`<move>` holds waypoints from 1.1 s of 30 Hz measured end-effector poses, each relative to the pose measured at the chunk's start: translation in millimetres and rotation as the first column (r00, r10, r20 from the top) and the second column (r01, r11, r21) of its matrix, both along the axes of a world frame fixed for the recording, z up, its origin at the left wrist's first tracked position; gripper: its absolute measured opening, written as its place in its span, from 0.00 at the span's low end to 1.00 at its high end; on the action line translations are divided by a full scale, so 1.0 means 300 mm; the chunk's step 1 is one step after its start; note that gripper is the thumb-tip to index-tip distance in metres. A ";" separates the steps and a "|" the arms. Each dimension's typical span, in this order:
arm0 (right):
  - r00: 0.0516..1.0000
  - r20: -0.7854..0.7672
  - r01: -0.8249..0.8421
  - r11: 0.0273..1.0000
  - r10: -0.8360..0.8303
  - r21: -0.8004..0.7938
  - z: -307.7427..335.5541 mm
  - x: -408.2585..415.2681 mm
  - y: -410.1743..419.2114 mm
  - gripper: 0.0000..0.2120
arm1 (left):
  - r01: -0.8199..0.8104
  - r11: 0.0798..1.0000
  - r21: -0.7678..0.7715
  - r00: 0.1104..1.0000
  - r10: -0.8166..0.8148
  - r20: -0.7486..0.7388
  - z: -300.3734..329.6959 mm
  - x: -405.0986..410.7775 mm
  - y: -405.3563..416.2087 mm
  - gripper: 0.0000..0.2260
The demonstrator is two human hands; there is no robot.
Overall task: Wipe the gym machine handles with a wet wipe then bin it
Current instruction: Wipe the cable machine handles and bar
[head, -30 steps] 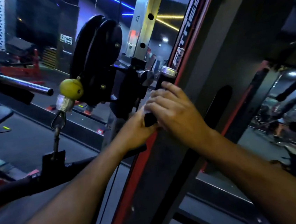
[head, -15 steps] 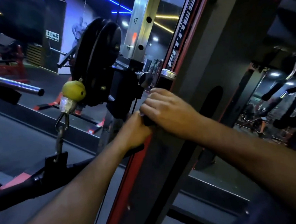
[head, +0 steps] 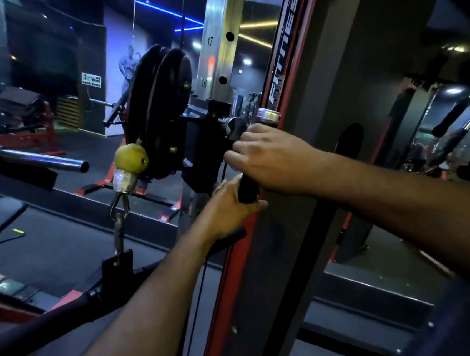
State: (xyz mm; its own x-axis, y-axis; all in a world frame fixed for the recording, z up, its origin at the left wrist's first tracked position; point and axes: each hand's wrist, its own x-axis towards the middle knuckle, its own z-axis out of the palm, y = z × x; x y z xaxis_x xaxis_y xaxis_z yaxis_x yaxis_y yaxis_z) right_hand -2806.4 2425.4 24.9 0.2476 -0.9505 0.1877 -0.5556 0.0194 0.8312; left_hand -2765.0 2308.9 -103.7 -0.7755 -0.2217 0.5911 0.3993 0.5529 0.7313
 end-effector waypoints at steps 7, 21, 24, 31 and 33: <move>0.981 0.024 0.182 0.961 -0.191 0.207 0.097 0.086 -0.069 0.08 | -0.028 1.000 0.003 1.000 0.028 -0.011 -0.019 -0.011 -0.007 0.09; 0.985 -0.040 0.171 0.978 -0.167 0.117 -0.058 0.082 -0.065 0.08 | -0.030 0.999 0.040 1.000 0.030 -0.003 -0.008 0.014 0.002 0.12; 0.977 0.093 0.174 0.972 -0.190 0.158 0.057 0.105 -0.041 0.06 | -0.009 0.998 0.068 1.000 0.008 0.007 -0.014 0.004 -0.007 0.07; 0.975 0.013 0.224 0.975 -0.224 0.005 0.098 0.077 -0.049 0.08 | -0.036 0.999 0.019 0.999 0.036 0.019 -0.019 -0.007 0.002 0.06; 0.956 -0.046 0.292 0.955 -0.290 0.052 0.015 0.066 -0.070 0.07 | -0.030 1.000 0.001 0.999 0.030 0.009 -0.021 -0.006 -0.003 0.06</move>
State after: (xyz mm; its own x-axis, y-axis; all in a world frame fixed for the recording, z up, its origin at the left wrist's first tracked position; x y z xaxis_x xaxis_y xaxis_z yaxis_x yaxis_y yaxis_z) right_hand -2786.7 2404.5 29.4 -0.0353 -0.9913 0.1269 -0.5015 0.1274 0.8557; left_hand -2766.9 2307.9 -109.9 -0.7739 -0.2456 0.5838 0.3757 0.5641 0.7353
